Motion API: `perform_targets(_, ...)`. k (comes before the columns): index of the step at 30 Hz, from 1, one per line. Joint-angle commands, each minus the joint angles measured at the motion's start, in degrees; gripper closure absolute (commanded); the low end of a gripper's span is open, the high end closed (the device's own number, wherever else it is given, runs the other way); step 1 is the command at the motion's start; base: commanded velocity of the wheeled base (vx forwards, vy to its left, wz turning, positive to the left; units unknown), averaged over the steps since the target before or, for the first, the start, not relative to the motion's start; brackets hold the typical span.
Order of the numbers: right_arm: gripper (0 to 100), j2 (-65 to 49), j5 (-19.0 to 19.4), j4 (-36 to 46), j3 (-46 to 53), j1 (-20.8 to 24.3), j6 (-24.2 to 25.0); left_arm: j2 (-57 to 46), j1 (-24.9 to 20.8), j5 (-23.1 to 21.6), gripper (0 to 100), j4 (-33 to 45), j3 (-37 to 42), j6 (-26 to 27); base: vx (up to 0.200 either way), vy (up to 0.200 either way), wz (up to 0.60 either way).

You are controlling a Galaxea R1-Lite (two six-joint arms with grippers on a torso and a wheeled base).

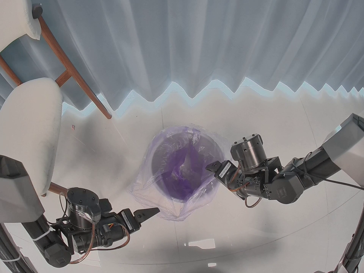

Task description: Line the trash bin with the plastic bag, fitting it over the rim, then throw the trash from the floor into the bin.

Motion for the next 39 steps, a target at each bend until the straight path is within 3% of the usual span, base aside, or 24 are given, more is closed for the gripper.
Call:
perform_targets(1,0,3.99,-0.01,0.01,-4.01,-0.30,-0.26,8.90,1.51,0.14,0,-4.96,-0.02,-0.07,0.000,0.000,0.00)
perform_targets(3,0,4.34,-0.10,0.10,-4.71,-0.30,-0.26,10.05,1.51,0.14,0,-6.63,0.07,-0.07,0.000,0.000,0.00)
perform_targets(4,100,4.61,-0.10,0.19,-5.50,-0.30,-0.26,12.24,1.60,0.49,0,-9.18,0.25,0.02,0.000,0.000,0.00)
perform_targets(11,100,1.97,-0.10,0.98,-3.22,-0.12,-0.17,16.29,1.60,2.78,0,-14.80,0.51,0.02,0.000,0.000,0.00)
perform_targets(24,100,-3.13,-0.01,-1.66,8.47,-0.12,-0.35,16.20,1.86,3.39,0,-14.98,1.48,-0.07,0.000,0.000,0.00)
perform_targets(39,100,-2.95,-0.01,-4.73,11.90,0.49,-0.44,20.33,6.26,2.60,0,-14.36,-8.46,-0.07,0.000,0.000,0.00)
